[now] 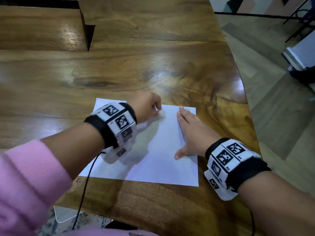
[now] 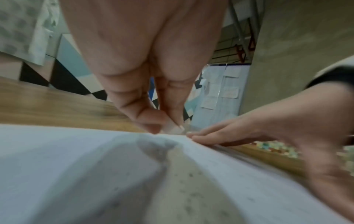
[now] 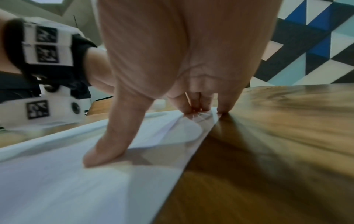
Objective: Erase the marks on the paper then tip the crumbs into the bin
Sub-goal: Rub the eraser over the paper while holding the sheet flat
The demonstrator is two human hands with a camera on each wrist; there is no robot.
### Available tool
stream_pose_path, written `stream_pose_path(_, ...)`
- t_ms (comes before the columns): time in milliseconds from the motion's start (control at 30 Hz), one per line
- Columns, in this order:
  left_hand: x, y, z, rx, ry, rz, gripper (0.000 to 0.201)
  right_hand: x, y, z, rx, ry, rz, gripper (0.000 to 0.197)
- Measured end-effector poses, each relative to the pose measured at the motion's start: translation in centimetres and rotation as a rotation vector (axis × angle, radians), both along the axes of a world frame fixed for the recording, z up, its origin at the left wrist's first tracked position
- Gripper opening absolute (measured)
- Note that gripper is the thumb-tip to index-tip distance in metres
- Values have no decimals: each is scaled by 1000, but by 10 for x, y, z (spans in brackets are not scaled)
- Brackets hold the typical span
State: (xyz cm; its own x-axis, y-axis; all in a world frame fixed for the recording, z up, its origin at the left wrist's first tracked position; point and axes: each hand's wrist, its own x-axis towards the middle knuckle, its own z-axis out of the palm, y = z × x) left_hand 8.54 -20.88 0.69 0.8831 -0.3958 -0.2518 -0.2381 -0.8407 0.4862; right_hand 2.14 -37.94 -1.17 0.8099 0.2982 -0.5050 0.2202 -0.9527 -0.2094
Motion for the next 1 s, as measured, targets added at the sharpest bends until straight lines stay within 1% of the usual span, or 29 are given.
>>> stream_pose_path(67,9,-12,-5,23,-50,26,17,-1,1,2,0,0,-4,136)
stream_pose_path(133,6,-17,-11,25,-65,25,15,-2,1,4,2,-5,-4,136)
stream_pose_path(200,-3,-13,-14,-13,-10,-31,10,-2,1,5,3,-8,-6,136)
stream_pose_path(267,-9,-8,-13,13,100,-151,9,-2,1,4,5,-11,-7,136)
stream_pose_path(300,-8,-7,-11,29,115,-178,11,-2,1,5,2,-10,-4,136)
stream_pose_path(333,-4,-9,-10,37,86,-169,12,-2,2,5,-2,-10,3,136)
stream_pose_path(433,12,-22,-9,22,-98,-38,14,-2,2,7,-16,-16,15,135)
stream_pose_path(467,13,-24,-9,24,-118,-28,13,-2,2,8,-17,-12,15,135)
stream_pose_path(500,11,-25,-10,32,-99,-56,11,-2,2,8,-16,-9,15,135)
stream_pose_path(600,-3,-18,-10,55,68,-257,7,-2,2,7,-9,-8,16,135)
stream_pose_path(633,-5,-16,-9,61,96,-290,7,-2,1,7,-9,-11,17,135)
stream_pose_path(667,-4,-16,-7,63,87,-286,9,-2,1,7,-9,-13,18,135)
stream_pose_path(800,8,-26,-5,55,-65,-151,14,-3,1,5,1,-9,7,136)
stream_pose_path(867,6,-31,-10,53,-68,-87,17,-3,2,4,8,-9,0,137)
stream_pose_path(933,0,-29,-13,17,-71,-42,14,-3,1,4,16,-14,-5,137)
stream_pose_path(1000,-12,-23,-13,-11,-15,-114,7,-3,1,4,21,-5,-7,136)
